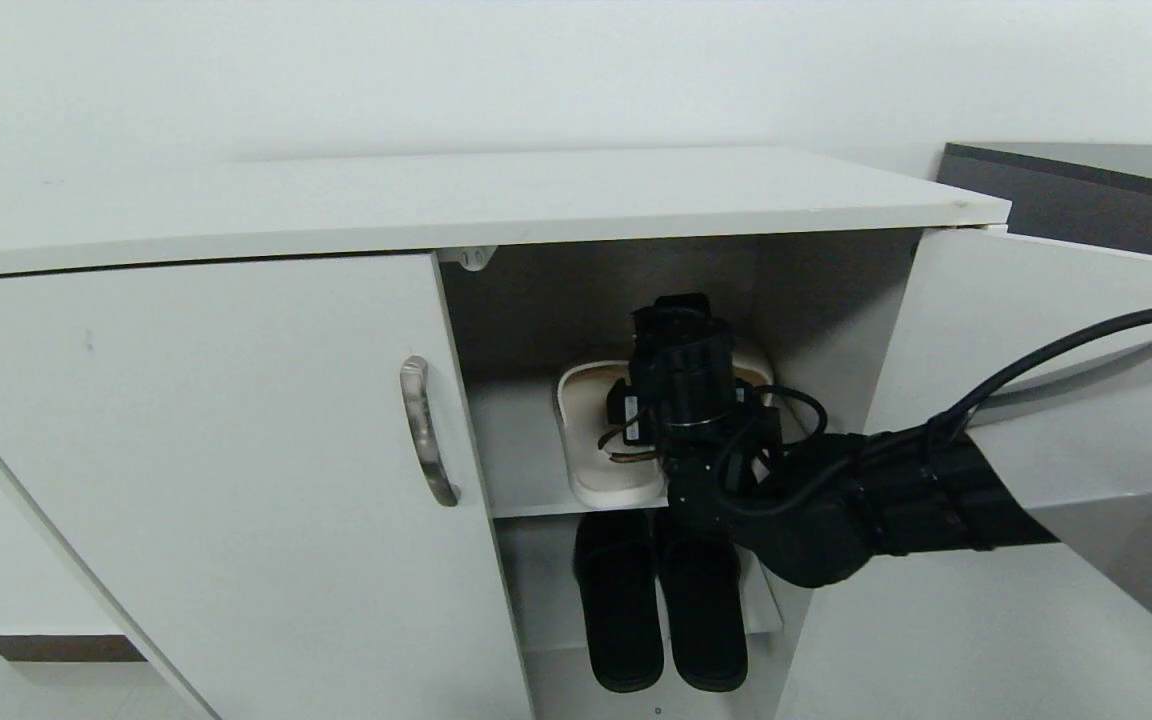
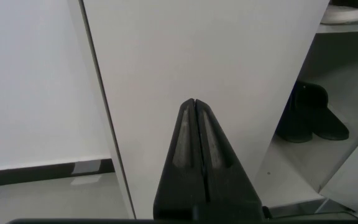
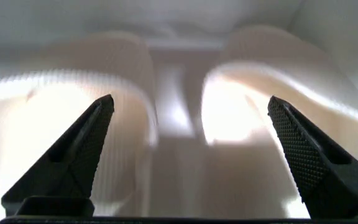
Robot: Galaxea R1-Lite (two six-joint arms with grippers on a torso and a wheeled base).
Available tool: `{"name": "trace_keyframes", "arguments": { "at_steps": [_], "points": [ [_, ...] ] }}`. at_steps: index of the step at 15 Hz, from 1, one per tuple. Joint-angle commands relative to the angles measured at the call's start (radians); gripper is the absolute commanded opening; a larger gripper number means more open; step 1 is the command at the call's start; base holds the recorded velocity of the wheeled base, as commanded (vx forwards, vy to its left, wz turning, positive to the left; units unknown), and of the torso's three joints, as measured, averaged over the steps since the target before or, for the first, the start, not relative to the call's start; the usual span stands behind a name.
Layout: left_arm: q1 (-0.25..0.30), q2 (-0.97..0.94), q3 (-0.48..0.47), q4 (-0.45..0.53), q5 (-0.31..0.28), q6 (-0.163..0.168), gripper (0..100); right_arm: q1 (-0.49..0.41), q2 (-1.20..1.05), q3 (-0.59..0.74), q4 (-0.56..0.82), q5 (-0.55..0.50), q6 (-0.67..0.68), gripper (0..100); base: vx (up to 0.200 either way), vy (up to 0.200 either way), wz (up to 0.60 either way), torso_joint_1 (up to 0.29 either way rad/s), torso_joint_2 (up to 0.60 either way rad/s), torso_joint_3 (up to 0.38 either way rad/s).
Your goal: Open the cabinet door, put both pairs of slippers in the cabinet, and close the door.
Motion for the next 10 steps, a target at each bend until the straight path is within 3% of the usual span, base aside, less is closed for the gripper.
{"name": "trace_keyframes", "arguments": {
  "at_steps": [1, 5, 10],
  "points": [
    [0.0, 0.0, 0.0, 0.0, 0.0, 0.0, 0, 0.033, -0.162, 0.175, -0.075, 0.019, 0.002, 100, -0.2, 0.0, 0.0, 0.007, 0.0, 0.002],
    [0.0, 0.0, 0.0, 0.0, 0.0, 0.0, 0, 0.067, -0.28, 0.402, -0.233, 0.129, 0.004, 100, -0.2, 0.0, 0.0, 0.005, 0.01, -0.004],
    [0.0, 0.0, 0.0, 0.0, 0.0, 0.0, 0, 0.077, -0.29, 0.538, -0.388, 0.27, 0.004, 100, -0.2, 0.0, 0.0, -0.001, 0.0, 0.003]
  ]
}}
